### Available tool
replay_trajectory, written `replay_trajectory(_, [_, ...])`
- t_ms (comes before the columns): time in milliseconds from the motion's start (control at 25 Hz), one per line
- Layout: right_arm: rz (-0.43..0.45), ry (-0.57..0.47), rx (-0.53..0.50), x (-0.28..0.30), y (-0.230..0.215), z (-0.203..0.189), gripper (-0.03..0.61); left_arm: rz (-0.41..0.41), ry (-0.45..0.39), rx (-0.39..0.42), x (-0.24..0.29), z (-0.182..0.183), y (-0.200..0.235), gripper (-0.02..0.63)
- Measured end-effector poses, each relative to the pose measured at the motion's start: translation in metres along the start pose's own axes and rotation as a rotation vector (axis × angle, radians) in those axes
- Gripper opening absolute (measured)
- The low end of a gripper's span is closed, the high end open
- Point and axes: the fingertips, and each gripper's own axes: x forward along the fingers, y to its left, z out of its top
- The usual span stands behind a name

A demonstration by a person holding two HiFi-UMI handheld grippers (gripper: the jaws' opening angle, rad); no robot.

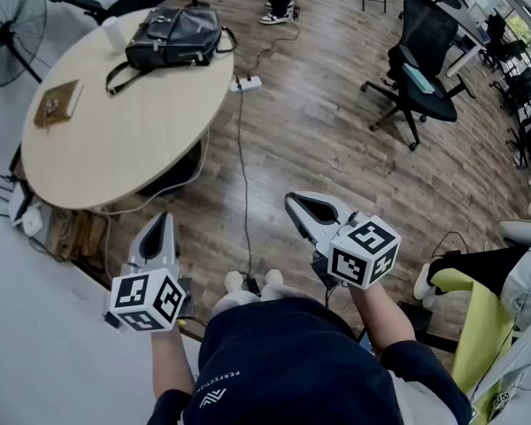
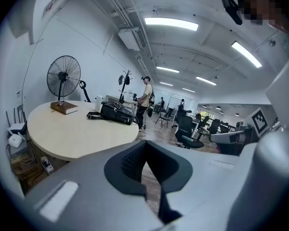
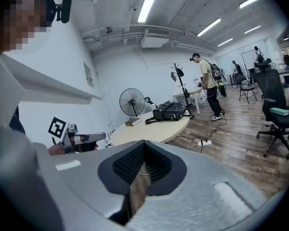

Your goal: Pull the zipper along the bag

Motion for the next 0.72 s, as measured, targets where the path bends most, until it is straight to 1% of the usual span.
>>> replay_trajectory(200, [-0.012,-0.006,0.0,-0.001,-0.018,0.004,0.002,-0.009,-0.004,0.006,0.011,-0.001,-0.01,0.013])
replay_trajectory(360, [0.018,0.026,-0.011,0.006,-0.03,-0.001,0.002,-0.022,0.008,0.012,0.027,-0.007,-0.022,0.014])
replay_trajectory(520, [0.05,0.062,-0.009,0.012,-0.043,-0.006,0.002,-0.03,0.026,-0.018,0.042,-0.014,-0.033,0.014])
replay_trajectory(720, [0.082,0.099,-0.006,0.014,-0.061,-0.013,0.002,-0.004,0.046,-0.024,0.058,-0.019,-0.045,0.014])
